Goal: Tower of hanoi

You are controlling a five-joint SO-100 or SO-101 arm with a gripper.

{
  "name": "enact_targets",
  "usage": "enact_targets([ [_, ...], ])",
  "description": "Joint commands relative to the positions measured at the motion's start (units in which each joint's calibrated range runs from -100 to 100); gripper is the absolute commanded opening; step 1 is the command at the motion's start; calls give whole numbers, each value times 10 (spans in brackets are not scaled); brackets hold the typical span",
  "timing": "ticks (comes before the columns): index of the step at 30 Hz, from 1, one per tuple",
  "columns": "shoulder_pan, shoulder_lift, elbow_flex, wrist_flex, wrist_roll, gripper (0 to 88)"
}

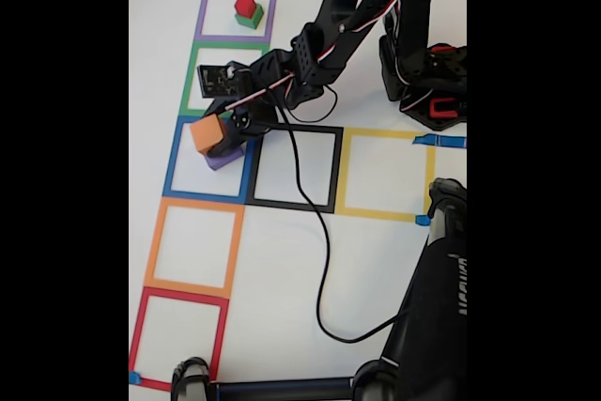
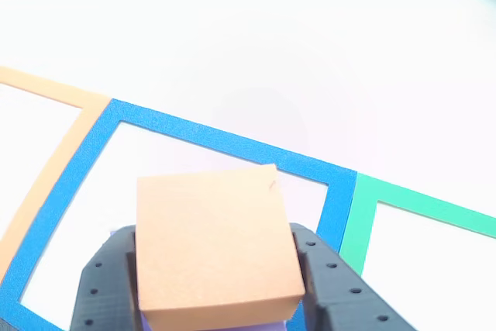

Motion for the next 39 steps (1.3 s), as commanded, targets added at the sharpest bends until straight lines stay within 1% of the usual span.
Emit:
enact_targets([
  [1, 5, -3, 4, -15, 4, 167],
  [18, 11, -2, 16, -34, 4, 206],
  [24, 14, -2, 13, -40, 4, 234],
  [31, -1, -39, 20, -40, 4, 267],
  [37, -15, -95, 17, -27, 4, 267],
  [39, -16, -123, 12, -6, 4, 251],
])
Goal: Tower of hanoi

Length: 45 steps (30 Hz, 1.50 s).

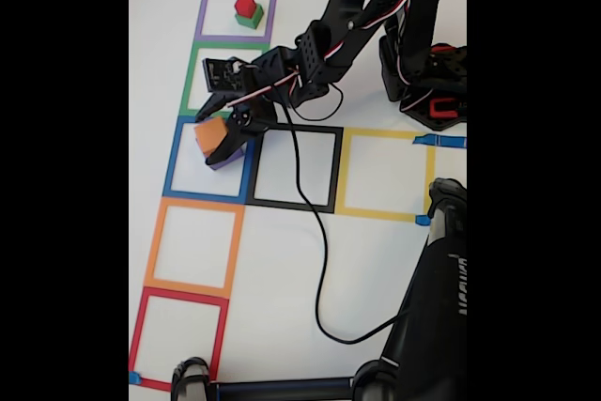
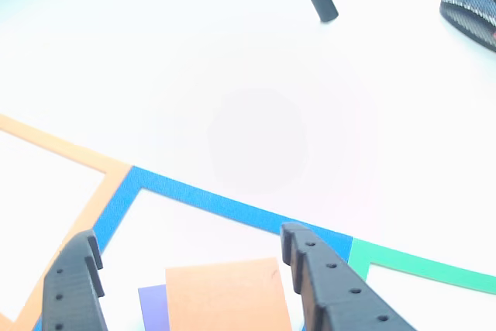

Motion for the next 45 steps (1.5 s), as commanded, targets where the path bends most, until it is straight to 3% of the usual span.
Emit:
enact_targets([
  [1, -4, -81, -14, 39, 4, 228],
  [8, 13, -190, -65, 210, 4, 82],
  [13, 46, -286, -131, 442, 4, 2],
  [21, 131, -404, -255, 782, 4, 2],
  [30, 209, -383, -612, 1137, 4, 2],
  [37, 340, -355, -758, 1232, 4, 3],
  [45, 474, -381, -735, 1249, 4, 21],
])
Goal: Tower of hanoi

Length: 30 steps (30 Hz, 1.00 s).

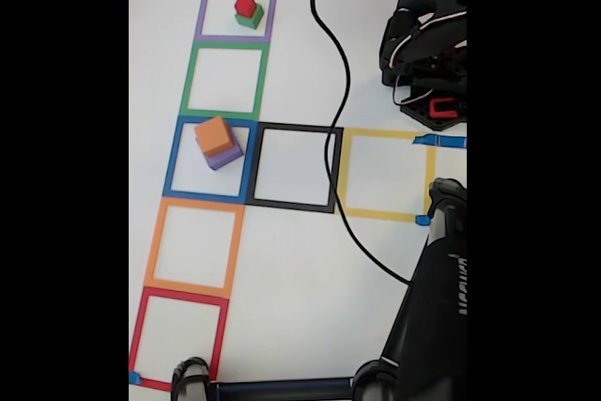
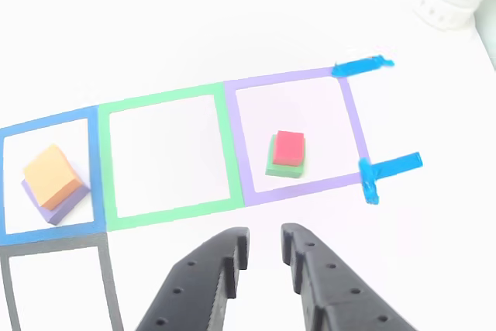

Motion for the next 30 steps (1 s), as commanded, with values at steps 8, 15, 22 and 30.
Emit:
enact_targets([
  [8, 105, -97, 197, -97, 0, 98],
  [15, 104, -123, 373, -262, 0, 137],
  [22, 107, -125, 543, -460, 0, 195],
  [30, 121, -77, 666, -660, 0, 215],
])
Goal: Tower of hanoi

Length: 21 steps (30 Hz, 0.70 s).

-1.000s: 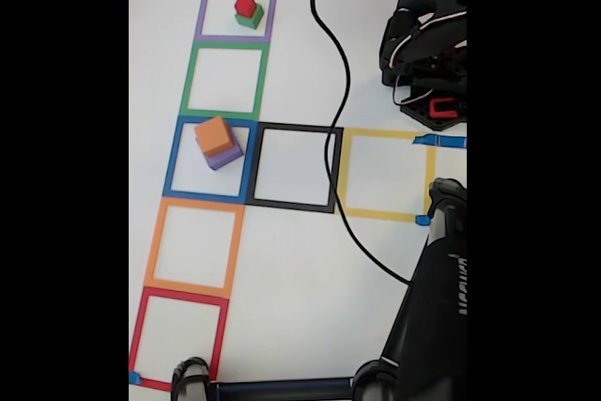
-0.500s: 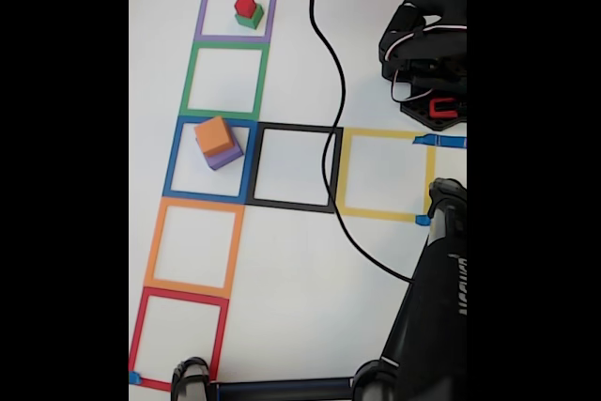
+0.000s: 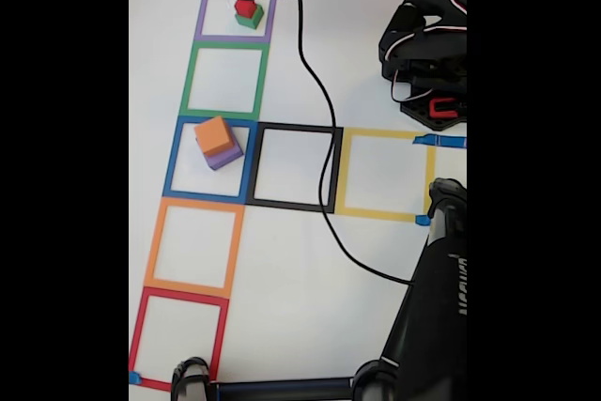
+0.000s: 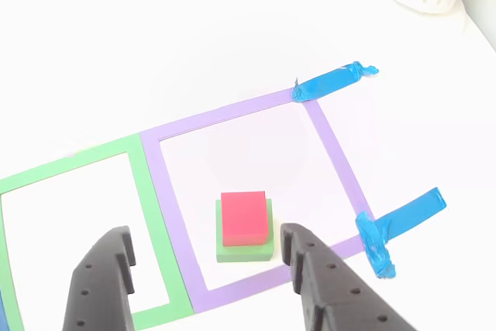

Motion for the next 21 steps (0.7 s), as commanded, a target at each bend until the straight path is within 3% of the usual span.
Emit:
enact_targets([
  [1, 15, 20, 34, -100, 4, 216],
  [21, 44, 199, 172, -475, 4, 240],
])
